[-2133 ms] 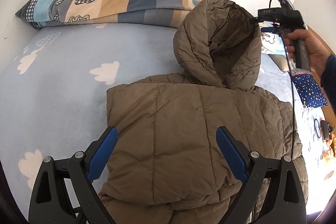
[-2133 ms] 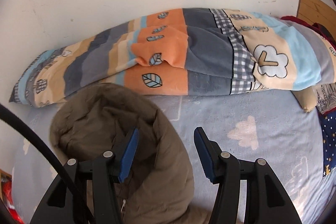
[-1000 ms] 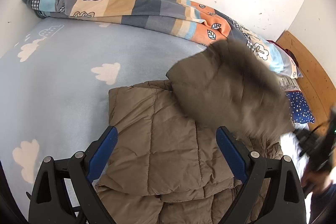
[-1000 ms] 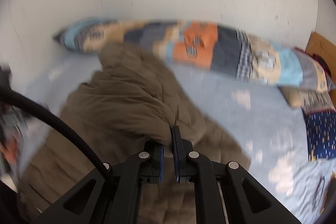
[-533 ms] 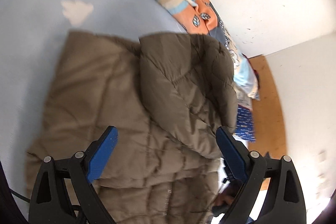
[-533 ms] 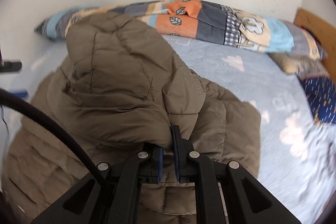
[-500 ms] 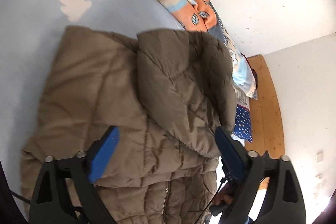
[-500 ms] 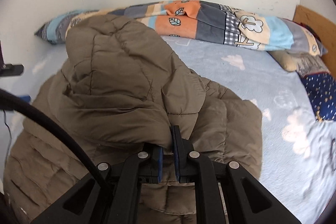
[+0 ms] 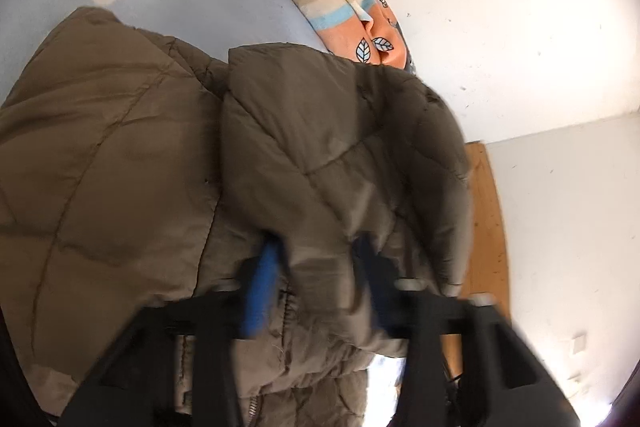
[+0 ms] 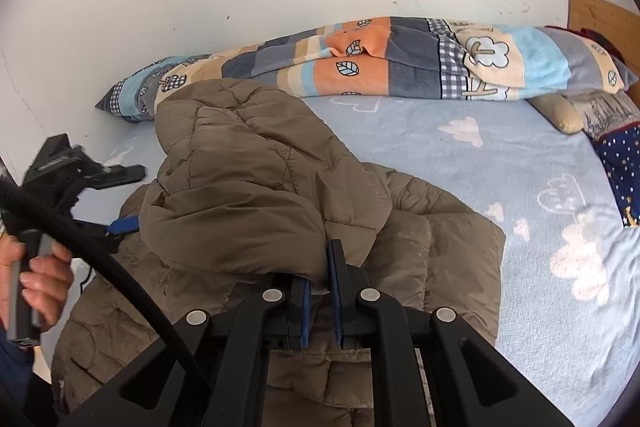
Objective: Fold large clothes
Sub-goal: 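Fold the gripped hood onto the jacket body with the right tool while the left tool holds the body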
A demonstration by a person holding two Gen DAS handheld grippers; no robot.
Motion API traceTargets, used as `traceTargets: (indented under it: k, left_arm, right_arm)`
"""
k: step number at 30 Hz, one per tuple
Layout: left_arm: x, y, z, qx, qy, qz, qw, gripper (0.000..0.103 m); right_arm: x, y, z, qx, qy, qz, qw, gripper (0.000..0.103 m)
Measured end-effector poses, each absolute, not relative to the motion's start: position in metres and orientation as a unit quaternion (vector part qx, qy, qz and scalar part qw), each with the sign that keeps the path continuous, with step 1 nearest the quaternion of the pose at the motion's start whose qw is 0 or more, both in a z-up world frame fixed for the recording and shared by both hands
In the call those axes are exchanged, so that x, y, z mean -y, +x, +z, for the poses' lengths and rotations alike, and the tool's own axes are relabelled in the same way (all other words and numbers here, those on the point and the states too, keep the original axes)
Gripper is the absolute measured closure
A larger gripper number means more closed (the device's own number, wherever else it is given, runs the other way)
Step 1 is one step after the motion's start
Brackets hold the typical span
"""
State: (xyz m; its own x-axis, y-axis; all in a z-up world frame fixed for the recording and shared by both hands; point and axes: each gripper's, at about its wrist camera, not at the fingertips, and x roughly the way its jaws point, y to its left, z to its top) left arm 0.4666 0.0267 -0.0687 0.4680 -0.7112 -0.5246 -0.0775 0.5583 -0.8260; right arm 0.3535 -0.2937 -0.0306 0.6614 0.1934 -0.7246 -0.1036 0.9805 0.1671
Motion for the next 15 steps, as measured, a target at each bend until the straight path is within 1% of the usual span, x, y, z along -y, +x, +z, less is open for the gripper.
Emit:
traceTargets:
  k: [3, 9, 12, 15]
  left_arm:
    - [-0.025, 0.457, -0.055, -0.458, -0.381, -0.210, 0.775, 0.087]
    - [-0.038, 0.413, -0.039, -0.442, -0.317, -0.195, 0.816, 0.087]
    - [-0.036, 0.404, -0.056, -0.462, -0.291, -0.175, 0.819, 0.087]
    - [-0.034, 0.408, -0.077, -0.479, -0.287, -0.156, 0.815, 0.087]
  right_arm:
    - [0.296, 0.350, -0.028, -0.404, 0.049, 0.084, 0.910, 0.094]
    - [0.293, 0.336, -0.023, -0.410, 0.026, 0.094, 0.907, 0.094]
    - [0.287, 0.330, -0.031, -0.420, -0.002, 0.094, 0.903, 0.094]
    - [0.280, 0.333, -0.055, -0.439, -0.040, 0.081, 0.894, 0.094]
